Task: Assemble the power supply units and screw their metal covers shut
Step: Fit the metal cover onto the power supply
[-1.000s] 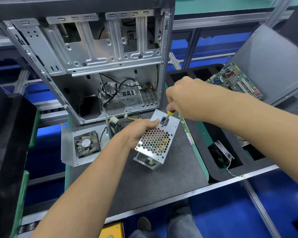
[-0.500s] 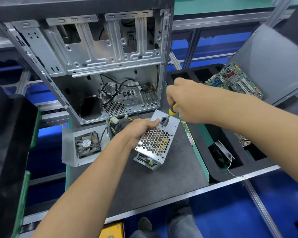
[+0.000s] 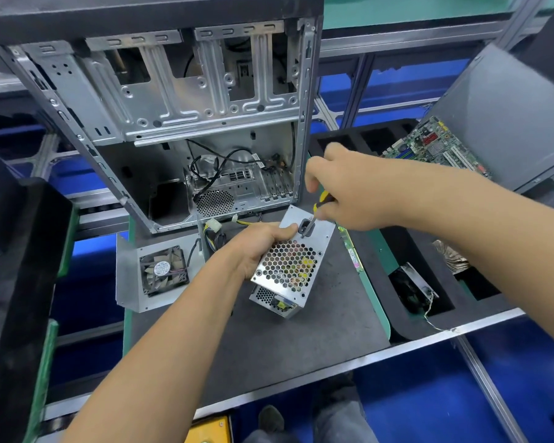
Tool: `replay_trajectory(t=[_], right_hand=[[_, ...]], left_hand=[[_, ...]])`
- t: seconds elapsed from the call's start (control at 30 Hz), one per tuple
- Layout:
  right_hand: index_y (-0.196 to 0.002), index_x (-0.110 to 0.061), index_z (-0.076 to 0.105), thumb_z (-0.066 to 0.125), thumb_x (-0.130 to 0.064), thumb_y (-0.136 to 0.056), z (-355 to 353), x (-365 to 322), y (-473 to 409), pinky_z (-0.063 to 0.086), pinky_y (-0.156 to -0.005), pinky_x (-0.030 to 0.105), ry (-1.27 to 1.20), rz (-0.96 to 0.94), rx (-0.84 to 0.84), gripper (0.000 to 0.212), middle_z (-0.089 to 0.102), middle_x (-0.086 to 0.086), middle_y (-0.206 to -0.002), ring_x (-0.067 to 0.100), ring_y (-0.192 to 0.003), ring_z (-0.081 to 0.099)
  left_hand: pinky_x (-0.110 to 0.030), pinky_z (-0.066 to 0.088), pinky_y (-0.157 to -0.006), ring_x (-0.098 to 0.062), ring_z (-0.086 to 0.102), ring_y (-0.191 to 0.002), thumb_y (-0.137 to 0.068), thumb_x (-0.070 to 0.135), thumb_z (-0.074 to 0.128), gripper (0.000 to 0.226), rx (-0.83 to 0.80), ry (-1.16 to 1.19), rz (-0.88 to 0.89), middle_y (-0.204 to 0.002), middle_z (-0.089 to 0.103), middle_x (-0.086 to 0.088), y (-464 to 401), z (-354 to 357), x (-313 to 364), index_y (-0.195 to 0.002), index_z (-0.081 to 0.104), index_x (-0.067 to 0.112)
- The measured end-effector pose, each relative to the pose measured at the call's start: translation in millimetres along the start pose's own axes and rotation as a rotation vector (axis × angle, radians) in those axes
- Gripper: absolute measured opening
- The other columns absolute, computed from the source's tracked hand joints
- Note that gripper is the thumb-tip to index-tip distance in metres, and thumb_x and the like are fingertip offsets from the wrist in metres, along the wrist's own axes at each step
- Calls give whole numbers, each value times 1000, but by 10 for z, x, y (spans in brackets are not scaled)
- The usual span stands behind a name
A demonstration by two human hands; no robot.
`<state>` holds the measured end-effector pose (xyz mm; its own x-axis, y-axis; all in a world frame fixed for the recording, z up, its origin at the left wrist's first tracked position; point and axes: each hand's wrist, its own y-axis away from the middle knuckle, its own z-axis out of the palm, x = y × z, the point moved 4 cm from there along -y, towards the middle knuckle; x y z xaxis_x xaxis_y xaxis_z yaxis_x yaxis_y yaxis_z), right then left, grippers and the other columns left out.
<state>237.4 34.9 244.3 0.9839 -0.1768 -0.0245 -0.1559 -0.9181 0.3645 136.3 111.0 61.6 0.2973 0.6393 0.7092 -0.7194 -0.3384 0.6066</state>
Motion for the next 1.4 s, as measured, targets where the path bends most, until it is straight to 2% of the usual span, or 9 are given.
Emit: replay_trajectory(t=[0.13, 0.2, 0.5, 0.63, 0.8, 0.93, 1.07, 1.2, 1.4], right_hand=[[-108, -36, 52, 45, -27, -105, -2, -46, -9, 43, -73, 38, 104, 15, 39, 12, 42, 7, -88, 32, -83, 48], [-85, -22, 37, 47, -26, -103, 2, -15, -2, 44, -72, 38, 15, 22, 41, 21, 45, 8, -95, 32, -84, 52], [-119, -15, 52, 51, -28, -101, -18, -24, -10, 48, -77, 40, 23, -8, 21, 22, 46, 9, -109, 30, -92, 55], [-84, -15, 48, 45, -33, -103, -4, 5, -9, 43, -72, 38, 103, 67, 25, 26, 41, 7, -87, 29, -82, 47], [-111, -18, 48, 51, -15, -99, 7, 67, 0, 45, -78, 36, -17, -17, 38, 13, 44, 7, -113, 27, -92, 53], [-103, -17, 50, 43, -42, -103, -9, 92, -15, 42, -74, 41, 82, 96, 35, 27, 43, 7, -92, 30, -85, 42], [-115, -18, 53, 50, -20, -100, -13, 54, 16, 46, -84, 37, -17, -35, 18, 15, 45, 4, -111, 23, -95, 48], [-99, -13, 52, 47, -33, -101, -14, 68, 19, 42, -65, 35, 10, 20, 72, 21, 44, 4, -83, 27, -74, 51], [-99, -23, 55, 56, -22, -94, -39, 6, 37, 46, -78, 37, -130, -116, 105, 4, 46, -2, -93, 25, -93, 53]], left_hand=[[-37, 60, -66, -26, 72, -73, -97, 16, 58, 15, 8, -9, 9, -92, 75, -13, -13, -14, -8, -104, 70, 10], [-36, 60, -65, -26, 72, -73, -96, 16, 59, 15, 22, -15, 12, -93, 75, -14, -16, -23, -10, -104, 70, 10], [-35, 59, -60, -26, 72, -69, -93, 10, 63, 12, 62, 10, 40, -89, 75, -15, -28, -44, -16, -99, 72, 6], [-37, 60, -64, -28, 72, -73, -93, 11, 63, 12, 65, 7, 39, -92, 74, -17, -21, -44, -17, -99, 72, 6], [-37, 60, -62, -27, 72, -72, -93, 10, 63, 12, 74, 5, 39, -92, 74, -17, -9, -40, -12, -100, 72, 5], [-35, 59, -60, -26, 71, -69, -93, 10, 63, 11, 69, -1, 38, -88, 74, -16, -1, -29, -4, -99, 71, 6], [-34, 58, -57, -26, 72, -67, -94, 10, 62, 11, 72, -4, 36, -86, 74, -16, 6, -25, 2, -99, 71, 5], [-34, 58, -58, -25, 71, -66, -94, 10, 62, 11, 73, 0, 40, -85, 74, -15, 7, -26, 10, -99, 71, 5], [-32, 57, -58, -25, 71, -66, -94, 11, 61, 13, 67, 2, 38, -85, 74, -15, 11, -18, 10, -100, 71, 6]])
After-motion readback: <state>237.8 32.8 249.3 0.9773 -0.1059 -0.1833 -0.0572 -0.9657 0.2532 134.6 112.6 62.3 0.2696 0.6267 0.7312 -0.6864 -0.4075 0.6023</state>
